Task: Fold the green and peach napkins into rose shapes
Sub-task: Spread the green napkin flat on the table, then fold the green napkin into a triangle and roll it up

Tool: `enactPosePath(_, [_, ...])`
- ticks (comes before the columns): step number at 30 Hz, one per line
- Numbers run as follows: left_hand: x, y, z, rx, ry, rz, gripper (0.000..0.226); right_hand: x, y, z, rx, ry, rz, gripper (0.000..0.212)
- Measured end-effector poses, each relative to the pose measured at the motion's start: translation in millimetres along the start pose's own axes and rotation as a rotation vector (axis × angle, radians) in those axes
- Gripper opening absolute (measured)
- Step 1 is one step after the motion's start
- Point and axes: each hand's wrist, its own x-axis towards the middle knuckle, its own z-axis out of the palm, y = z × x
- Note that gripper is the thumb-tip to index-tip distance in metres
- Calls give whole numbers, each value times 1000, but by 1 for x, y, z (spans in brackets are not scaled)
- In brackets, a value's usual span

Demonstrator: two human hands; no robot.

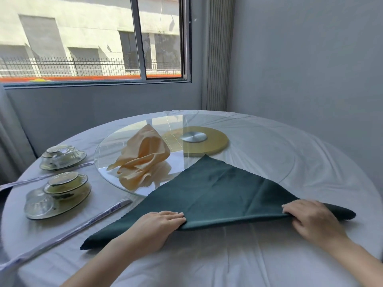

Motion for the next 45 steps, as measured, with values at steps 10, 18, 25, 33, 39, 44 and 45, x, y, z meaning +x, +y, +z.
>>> enactPosePath(10, [-37,37,5,-31,-71,-152,45,-52,-41,-26,133,-234,197,13])
enactPosePath(18, [-20,49,12,-126,-269,-520,124,-37,-71,-21,160,-471,485,99])
enactPosePath(25, [-14,48,12,-128,-295,-529,101,-36,-74,-19,128,-561,501,114])
enactPosePath(33, [54,85,13,-164,-144,-399,63,-35,-78,-21,115,-578,513,116])
enactPosePath(39, [136,149,38,-369,-64,-232,51,-34,-80,-21,116,-579,518,90])
enactPosePath(44, [151,158,62,-326,-105,-235,96,-35,-80,-18,126,-572,535,93])
enactPosePath(45, [150,157,63,-323,-103,-243,93,-35,-80,-17,132,-575,534,94])
